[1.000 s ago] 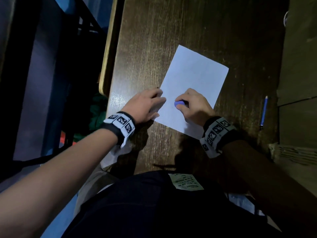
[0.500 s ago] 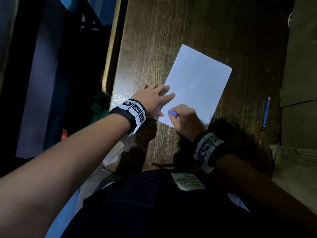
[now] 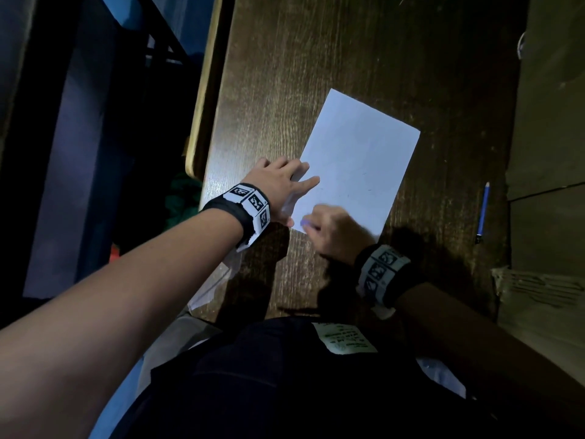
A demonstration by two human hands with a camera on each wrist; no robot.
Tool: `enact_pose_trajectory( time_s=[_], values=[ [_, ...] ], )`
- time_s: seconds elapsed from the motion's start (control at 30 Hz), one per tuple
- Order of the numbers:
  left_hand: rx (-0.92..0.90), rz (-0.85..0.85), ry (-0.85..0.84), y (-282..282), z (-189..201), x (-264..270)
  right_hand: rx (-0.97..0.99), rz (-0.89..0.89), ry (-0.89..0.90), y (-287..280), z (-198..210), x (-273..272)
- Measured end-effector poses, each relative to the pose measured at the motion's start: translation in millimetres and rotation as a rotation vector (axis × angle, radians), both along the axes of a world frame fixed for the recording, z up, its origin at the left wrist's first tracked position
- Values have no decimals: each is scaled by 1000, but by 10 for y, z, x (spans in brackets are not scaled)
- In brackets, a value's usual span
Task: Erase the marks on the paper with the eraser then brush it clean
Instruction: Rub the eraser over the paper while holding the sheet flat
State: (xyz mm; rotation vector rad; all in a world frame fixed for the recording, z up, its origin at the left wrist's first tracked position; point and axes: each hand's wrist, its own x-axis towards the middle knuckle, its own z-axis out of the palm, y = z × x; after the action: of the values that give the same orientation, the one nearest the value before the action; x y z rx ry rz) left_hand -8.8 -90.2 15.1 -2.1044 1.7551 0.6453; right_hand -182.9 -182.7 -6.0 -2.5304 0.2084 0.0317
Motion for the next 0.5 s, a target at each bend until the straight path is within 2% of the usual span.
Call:
enact_pose_trajectory(
  time_s=[0.1, 0.17, 0.27, 0.33, 0.43, 0.5],
  values=[
    [10, 12, 11, 0, 8, -13, -132, -232, -106, -211, -5, 178],
    [8, 12, 15, 3, 10, -16, -99, -155, -124, -40, -11, 80],
    [7, 3, 1, 4, 7, -12, 34, 58, 1, 167, 14, -116],
    [8, 2, -4, -3, 9, -6, -9, 4, -21, 13, 16, -44],
    [15, 5, 6, -4, 16, -14, -86, -197, -175, -170, 21, 99],
    [11, 4, 10, -5, 16, -14, -29, -187, -151, 1, 5, 26]
  ],
)
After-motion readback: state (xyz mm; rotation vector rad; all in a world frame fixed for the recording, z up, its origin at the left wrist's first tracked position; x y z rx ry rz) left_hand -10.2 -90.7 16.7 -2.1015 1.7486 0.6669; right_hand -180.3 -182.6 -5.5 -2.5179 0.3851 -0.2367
